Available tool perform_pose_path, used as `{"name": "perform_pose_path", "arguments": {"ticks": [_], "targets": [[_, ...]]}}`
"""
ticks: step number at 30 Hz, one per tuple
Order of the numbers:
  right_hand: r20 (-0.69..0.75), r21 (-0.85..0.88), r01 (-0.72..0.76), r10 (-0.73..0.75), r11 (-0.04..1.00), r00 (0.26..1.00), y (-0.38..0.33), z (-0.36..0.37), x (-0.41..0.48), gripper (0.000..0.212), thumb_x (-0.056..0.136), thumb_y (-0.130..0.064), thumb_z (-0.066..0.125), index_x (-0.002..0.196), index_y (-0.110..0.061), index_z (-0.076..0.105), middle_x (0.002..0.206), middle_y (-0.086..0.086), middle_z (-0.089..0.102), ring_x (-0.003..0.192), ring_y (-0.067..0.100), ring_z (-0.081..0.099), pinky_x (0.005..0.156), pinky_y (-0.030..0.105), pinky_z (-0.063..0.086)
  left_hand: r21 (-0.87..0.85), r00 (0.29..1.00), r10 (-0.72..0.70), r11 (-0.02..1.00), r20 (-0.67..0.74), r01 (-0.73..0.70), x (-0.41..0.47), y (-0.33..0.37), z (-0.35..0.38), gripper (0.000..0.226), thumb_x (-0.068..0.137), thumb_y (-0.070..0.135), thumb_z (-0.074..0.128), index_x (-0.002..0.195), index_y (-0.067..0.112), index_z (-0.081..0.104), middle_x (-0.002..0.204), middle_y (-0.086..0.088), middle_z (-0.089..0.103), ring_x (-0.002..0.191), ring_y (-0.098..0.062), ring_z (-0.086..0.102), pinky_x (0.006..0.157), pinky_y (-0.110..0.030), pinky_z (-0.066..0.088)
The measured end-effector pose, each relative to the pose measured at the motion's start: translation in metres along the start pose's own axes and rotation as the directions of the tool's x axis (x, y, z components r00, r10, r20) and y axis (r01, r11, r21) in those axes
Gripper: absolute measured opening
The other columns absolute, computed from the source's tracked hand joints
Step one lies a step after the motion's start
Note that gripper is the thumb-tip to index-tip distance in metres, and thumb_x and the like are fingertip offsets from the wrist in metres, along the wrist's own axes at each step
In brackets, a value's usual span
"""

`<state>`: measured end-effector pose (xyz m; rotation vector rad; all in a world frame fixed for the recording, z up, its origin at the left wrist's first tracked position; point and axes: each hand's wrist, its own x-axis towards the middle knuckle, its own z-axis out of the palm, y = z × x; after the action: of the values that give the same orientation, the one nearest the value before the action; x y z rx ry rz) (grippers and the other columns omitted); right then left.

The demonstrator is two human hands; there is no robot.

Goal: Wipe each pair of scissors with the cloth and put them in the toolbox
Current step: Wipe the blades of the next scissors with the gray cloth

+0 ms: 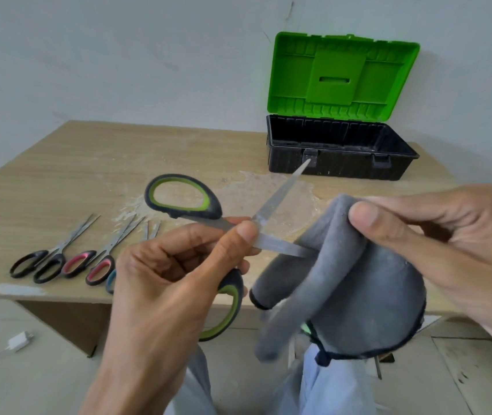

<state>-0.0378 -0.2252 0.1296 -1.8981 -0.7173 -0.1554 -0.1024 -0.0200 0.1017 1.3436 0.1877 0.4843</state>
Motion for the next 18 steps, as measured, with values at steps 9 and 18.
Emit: {"name": "perform_pose_path", "arguments": {"ticks": [9, 18], "targets": [[0.022, 0.047, -0.016, 0.015, 0.999, 1.0, -0.004, 0.01, 0.0, 0.022, 0.087, -0.038, 0.069, 0.106, -0.037, 0.082, 0.099, -0.018, 0.082, 0.098, -0.001, 0.078, 0.083, 0.015, 0.059, -0.006, 1.0, 0.01, 1.0, 0.019, -0.01, -0.001, -0.002, 0.004, 0.016, 0.063, 0.026, 0.077, 0.063, 0.009, 0.078, 0.075, -0.005, 0.077, 0.054, -0.008, 0.063, 0.053, -0.018, 0.053], [0.042, -0.029, -0.005, 0.006, 1.0, 0.999, 0.0, 0.012, 0.0, 0.022, 0.088, -0.039, 0.071, 0.101, -0.029, 0.086, 0.096, -0.018, 0.082, 0.091, 0.001, 0.079, 0.079, 0.025, 0.063, -0.038, 0.999, 0.026, 0.999, 0.024, -0.025, -0.004, 0.0, 0.008, 0.015, 0.062, 0.025, 0.078, 0.065, 0.011, 0.079, 0.071, -0.007, 0.076, 0.054, -0.009, 0.062, 0.052, -0.018, 0.051]]}}
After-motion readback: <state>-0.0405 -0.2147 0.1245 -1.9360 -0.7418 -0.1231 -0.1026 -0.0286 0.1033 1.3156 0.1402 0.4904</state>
